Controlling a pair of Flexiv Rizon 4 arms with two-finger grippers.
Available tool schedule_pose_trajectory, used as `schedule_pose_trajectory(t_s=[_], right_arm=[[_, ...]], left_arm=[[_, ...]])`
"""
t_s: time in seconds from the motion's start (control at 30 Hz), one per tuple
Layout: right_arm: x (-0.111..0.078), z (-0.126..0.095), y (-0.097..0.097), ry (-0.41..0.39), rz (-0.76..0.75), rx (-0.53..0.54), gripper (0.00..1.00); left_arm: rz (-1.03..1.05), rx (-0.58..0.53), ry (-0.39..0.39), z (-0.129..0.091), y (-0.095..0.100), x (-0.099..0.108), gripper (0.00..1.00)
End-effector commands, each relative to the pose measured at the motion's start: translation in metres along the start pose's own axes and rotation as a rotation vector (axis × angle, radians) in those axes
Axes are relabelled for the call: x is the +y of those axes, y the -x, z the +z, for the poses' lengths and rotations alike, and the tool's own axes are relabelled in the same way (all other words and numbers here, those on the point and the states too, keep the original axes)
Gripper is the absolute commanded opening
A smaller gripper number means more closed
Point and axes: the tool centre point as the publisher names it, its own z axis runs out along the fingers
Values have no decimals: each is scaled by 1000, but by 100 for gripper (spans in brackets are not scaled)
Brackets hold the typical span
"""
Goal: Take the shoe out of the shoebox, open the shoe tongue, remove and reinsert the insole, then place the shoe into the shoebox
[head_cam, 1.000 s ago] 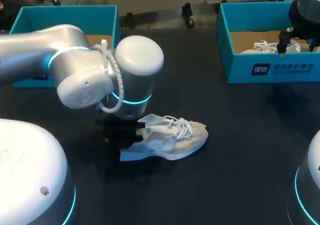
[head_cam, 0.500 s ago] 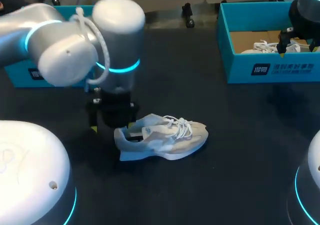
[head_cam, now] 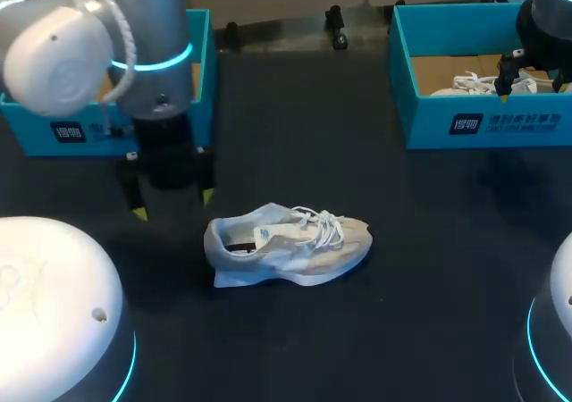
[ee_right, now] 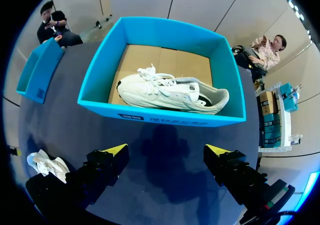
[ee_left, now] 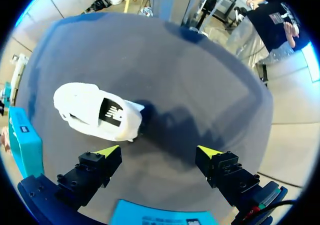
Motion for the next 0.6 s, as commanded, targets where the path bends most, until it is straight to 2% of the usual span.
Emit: schedule_pose_trajectory(t_s=[0.03,0.6], right_arm=[[-1,0,0,1,1,0,100],[-1,0,0,1,1,0,100]], left_arm=[[-7,-58,-60,-7,-24,4,100],[-7,-58,-60,-7,-24,4,100]])
